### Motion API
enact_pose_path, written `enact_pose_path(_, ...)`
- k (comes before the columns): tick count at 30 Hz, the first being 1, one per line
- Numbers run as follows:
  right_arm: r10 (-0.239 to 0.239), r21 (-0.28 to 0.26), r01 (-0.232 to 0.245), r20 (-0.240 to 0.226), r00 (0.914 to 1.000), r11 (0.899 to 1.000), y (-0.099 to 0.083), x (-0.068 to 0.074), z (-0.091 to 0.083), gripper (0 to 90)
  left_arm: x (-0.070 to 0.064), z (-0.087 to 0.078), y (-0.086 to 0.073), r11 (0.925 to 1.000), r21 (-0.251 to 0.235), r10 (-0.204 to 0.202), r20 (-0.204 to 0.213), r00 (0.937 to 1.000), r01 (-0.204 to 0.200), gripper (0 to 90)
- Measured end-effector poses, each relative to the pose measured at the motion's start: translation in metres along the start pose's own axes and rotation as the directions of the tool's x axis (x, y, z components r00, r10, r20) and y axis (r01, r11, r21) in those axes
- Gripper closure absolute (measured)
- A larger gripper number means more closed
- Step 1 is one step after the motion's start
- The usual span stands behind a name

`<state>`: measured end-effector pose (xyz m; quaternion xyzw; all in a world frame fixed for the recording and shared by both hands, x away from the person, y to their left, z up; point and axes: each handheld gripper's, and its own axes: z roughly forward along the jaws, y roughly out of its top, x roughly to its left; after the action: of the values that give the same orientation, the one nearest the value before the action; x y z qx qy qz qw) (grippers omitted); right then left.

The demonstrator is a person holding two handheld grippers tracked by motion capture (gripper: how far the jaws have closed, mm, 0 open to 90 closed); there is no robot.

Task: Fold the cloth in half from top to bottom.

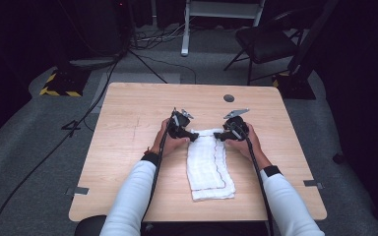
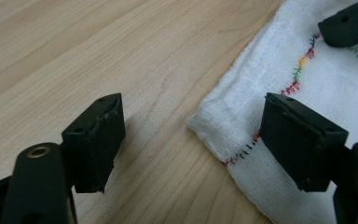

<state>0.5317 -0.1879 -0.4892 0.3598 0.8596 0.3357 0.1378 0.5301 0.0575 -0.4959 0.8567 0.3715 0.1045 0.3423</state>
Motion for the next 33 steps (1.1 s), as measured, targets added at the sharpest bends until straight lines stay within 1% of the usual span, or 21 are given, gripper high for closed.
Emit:
enact_pose_path(3, 0.007, -0.002, -0.007, -0.01, 0.9999, 1.0, 0.0, -0.001, 0.002, 38.6, 0.0, 0.0, -0.002, 0.9995, -0.006, 0.03, 0.007, 0.9995, -0.03, 21.9)
enact_pose_path(5, 0.024, -0.009, -0.024, -0.042, 0.9988, 1.0, -0.001, -0.003, 0.003, 45.1, 0.001, -0.001, -0.003, 0.999, -0.01, 0.044, 0.019, 0.9988, -0.044, 23.5)
enact_pose_path(6, 0.009, -0.011, -0.01, -0.056, 0.9984, 1.0, -0.001, -0.002, 0.002, 54.5, 0.001, -0.002, -0.003, 0.9987, -0.01, 0.05, 0.026, 0.9984, -0.049, 25.5)
enact_pose_path(7, 0.009, -0.011, -0.01, -0.056, 0.9984, 1.0, -0.001, -0.002, 0.002, 54.5, 0.001, -0.002, -0.003, 0.9987, -0.01, 0.05, 0.026, 0.9984, -0.049, 29.6)
enact_pose_path(8, 0.003, -0.004, -0.004, -0.072, 0.9974, 1.0, 0.0, 0.0, 0.002, 60.6, 0.0, -0.003, -0.003, 0.9982, -0.011, 0.059, 0.045, 0.9973, -0.059, 29.6)
enact_pose_path(9, 0.001, -0.002, -0.001, -0.075, 0.9972, 1.0, 0.001, 0.002, 0.002, 64.4, -0.001, -0.003, -0.003, 0.9975, -0.013, 0.07, 0.06, 0.9957, -0.07, 36.8)
enact_pose_path(10, -0.008, 0.001, 0.008, -0.078, 0.9969, 1.0, 0.002, 0.003, 0.002, 68.9, -0.001, -0.004, -0.003, 0.9971, -0.008, 0.076, 0.074, 0.9944, -0.075, 43.1)
enact_pose_path(11, -0.004, 0.004, 0.005, -0.087, 0.9962, 1.0, 0.002, 0.004, 0.002, 72.1, -0.002, -0.005, -0.003, 0.997, -0.014, 0.077, 0.094, 0.9926, -0.076, 50.4)
enact_pose_path(12, -0.004, 0.003, 0.004, -0.092, 0.9958, 1.0, 0.002, 0.005, 0.002, 74.0, -0.001, -0.005, -0.003, 0.9977, -0.014, 0.068, 0.107, 0.9919, -0.067, 57.6)
enact_pose_path(14, -0.002, -0.001, 0.002, -0.096, 0.9954, 1.0, 0.001, 0.006, 0.001, 78.8, 0.002, -0.004, -0.003, 0.999, -0.022, 0.041, 0.155, 0.9871, -0.039, 69.6)
enact_pose_path(16, -0.02, -0.009, 0.019, -0.088, 0.996, 1.0, 0.001, 0.008, 0.001, 80.9, 0.005, -0.003, -0.003, 0.9993, -0.025, 0.031, 0.178, 0.9835, -0.027, 75.5)
enact_pose_path(17, -0.031, -0.013, 0.03, -0.076, 0.9966, 0.999, 0.002, 0.009, 0.002, 82.1, 0.006, -0.003, -0.003, 0.9992, -0.026, 0.034, 0.183, 0.9826, -0.03, 79.2)
enact_pose_path(18, -0.031, -0.013, 0.03, -0.076, 0.9966, 0.999, 0.002, 0.009, 0.002, 82.1, 0.007, -0.003, -0.002, 0.9989, -0.023, 0.045, 0.178, 0.983, -0.042, 79.2)
enact_pose_path(20, -0.05, -0.017, 0.049, -0.052, 0.9974, 0.999, 0.003, 0.011, 0.002, 82.5, 0.007, -0.002, 0.001, 0.9987, -0.025, 0.048, 0.155, 0.9867, -0.045, 80.4)
enact_pose_path(21, -0.056, -0.017, 0.056, -0.04, 0.9976, 0.998, 0.004, 0.011, 0.003, 82.7, 0.006, -0.001, 0.003, 0.9984, -0.026, 0.054, 0.133, 0.9897, -0.051, 81.4)
enact_pose_path(23, -0.065, -0.023, 0.065, -0.019, 0.9977, 0.998, 0.005, 0.011, 0.003, 82.9, 0.005, 0.0, 0.006, 0.9982, -0.028, 0.055, 0.103, 0.9931, -0.053, 82.4)
enact_pose_path(25, -0.07, -0.03, 0.07, 0.001, 0.9976, 0.997, 0.007, 0.011, 0.002, 83.1, 0.004, 0.001, 0.01, 0.9974, -0.027, 0.069, 0.071, 0.9951, -0.067, 82.9)
enact_pose_path(27, -0.077, -0.045, 0.078, 0.035, 0.9965, 0.996, 0.012, 0.01, -0.002, 83.4, 0.003, 0.0, 0.015, 0.9968, -0.033, 0.074, 0.058, 0.9955, -0.073, 83.3)
enact_pose_path(30, -0.078, -0.062, 0.081, 0.046, 0.9958, 0.995, 0.017, 0.009, -0.007, 83.5, 0.002, -0.008, 0.025, 0.9939, -0.056, 0.097, 0.028, 0.9949, -0.095, 83.4)
enact_pose_path(32, -0.079, -0.088, 0.084, 0.06, 0.995, 0.993, 0.022, 0.008, -0.014, 83.6, 0.002, -0.016, 0.032, 0.9913, -0.083, 0.104, 0.019, 0.9944, -0.102, 83.3)
enact_pose_path(33, -0.075, -0.109, 0.082, 0.07, 0.9947, 0.991, 0.028, 0.006, -0.021, 83.6, 0.002, -0.021, 0.036, 0.9903, -0.09, 0.108, 0.015, 0.9941, -0.106, 83.3)
